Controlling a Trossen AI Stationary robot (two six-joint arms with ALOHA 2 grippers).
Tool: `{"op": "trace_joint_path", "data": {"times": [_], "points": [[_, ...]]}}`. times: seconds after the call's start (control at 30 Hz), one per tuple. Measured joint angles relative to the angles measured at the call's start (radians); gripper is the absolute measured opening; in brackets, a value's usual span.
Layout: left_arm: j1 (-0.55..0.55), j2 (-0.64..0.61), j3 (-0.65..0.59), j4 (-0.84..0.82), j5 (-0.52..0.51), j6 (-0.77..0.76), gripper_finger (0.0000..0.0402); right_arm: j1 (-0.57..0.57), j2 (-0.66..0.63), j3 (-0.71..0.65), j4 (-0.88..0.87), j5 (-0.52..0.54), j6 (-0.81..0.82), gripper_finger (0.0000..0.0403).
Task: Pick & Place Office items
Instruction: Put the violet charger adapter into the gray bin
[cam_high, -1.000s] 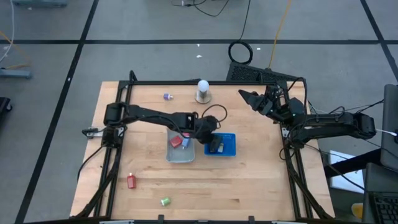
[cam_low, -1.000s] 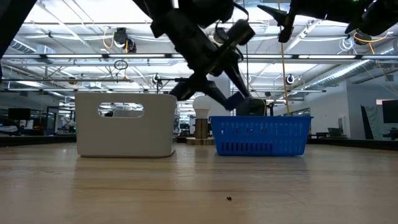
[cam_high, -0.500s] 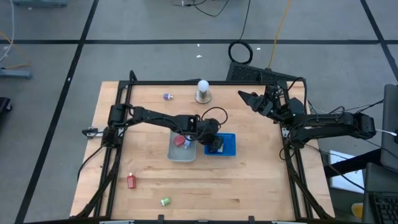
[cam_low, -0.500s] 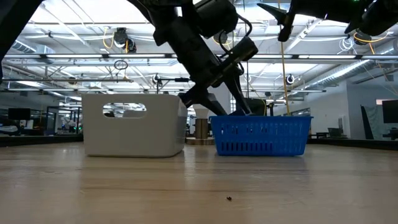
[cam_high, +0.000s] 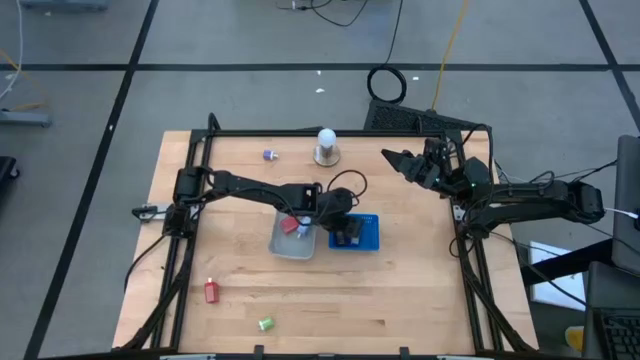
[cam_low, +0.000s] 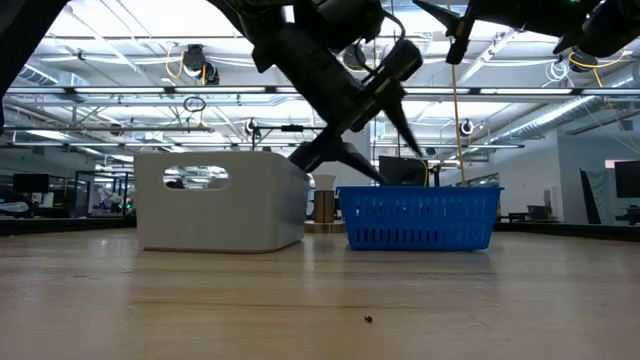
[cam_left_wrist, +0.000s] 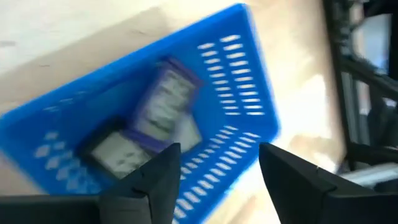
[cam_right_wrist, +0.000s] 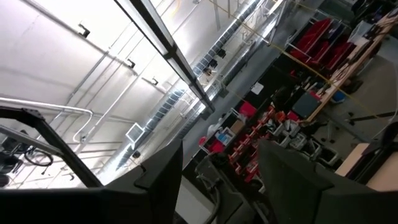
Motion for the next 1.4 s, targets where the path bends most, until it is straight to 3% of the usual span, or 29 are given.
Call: {"op": "trace_joint_path", "data": {"times": [0.33, 0.53, 0.67, 1.0, 1.4], "points": [[0.006, -0.002, 0.0, 0.209, 0.095, 0.003, 0.0229, 0.0, 0.0, 0.0, 0.003, -0.073, 0.018, 0.0196], [0.013, -0.06, 0.0, 0.219, 0.084, 0.021, 0.0229, 0.0, -0.004, 0.0, 0.017, -0.08, 0.022, 0.0196], [0.033, -0.137, 0.001, 0.124, 0.033, 0.06, 0.023, 0.0, -0.01, 0.0, 0.018, -0.081, 0.022, 0.0196], [0.083, -0.356, 0.001, -0.284, -0.206, 0.168, 0.023, 0.0, -0.01, 0.0, 0.009, -0.08, 0.025, 0.0196], [0.176, -0.491, 0.001, -0.566, -0.278, 0.149, 0.023, 0.0, -0.009, 0.0, -0.03, -0.1, 0.037, 0.0196]]}}
